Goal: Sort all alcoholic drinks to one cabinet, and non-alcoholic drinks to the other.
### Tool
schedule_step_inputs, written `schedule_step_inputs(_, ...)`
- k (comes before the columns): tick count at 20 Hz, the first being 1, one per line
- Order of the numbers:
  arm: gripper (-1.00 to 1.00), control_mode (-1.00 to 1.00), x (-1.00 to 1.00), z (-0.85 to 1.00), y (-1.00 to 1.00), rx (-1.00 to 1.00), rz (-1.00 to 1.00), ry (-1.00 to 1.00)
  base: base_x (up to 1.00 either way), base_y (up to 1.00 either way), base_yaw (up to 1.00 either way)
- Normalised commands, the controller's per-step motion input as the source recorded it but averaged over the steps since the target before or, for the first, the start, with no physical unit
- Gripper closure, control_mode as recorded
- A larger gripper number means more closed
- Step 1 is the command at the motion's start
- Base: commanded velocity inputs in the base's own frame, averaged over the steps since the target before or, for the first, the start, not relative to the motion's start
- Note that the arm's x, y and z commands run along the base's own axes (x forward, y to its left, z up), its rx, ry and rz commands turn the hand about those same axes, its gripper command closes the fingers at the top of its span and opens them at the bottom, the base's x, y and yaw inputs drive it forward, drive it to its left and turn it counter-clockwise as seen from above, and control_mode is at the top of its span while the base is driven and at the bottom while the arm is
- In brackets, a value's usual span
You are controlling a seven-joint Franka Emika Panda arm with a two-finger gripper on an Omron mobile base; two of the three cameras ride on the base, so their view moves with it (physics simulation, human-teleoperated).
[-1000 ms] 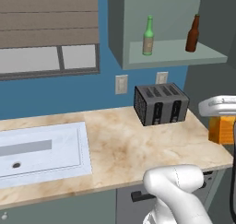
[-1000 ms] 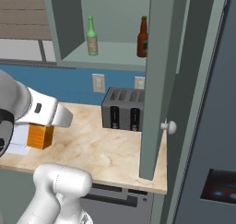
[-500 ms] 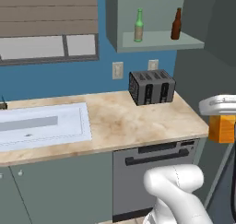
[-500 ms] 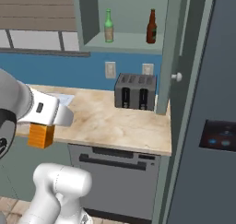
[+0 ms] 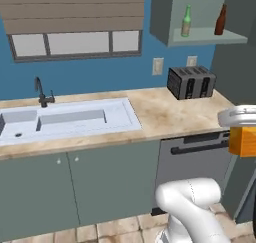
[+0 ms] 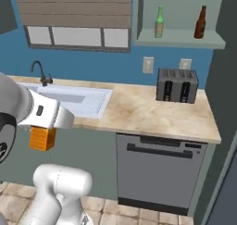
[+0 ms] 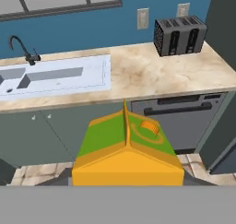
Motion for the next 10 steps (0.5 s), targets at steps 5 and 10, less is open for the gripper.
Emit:
schedule_step_inputs(5, 1.0, 1.0, 0.0, 0.0, 0.0, 0.0, 0.0, 0.0, 0.0, 0.95, 0.0)
schedule_step_inputs(10, 1.0, 1.0, 0.0, 0.0, 0.0, 0.0, 0.0, 0.0, 0.12, 0.74, 0.0)
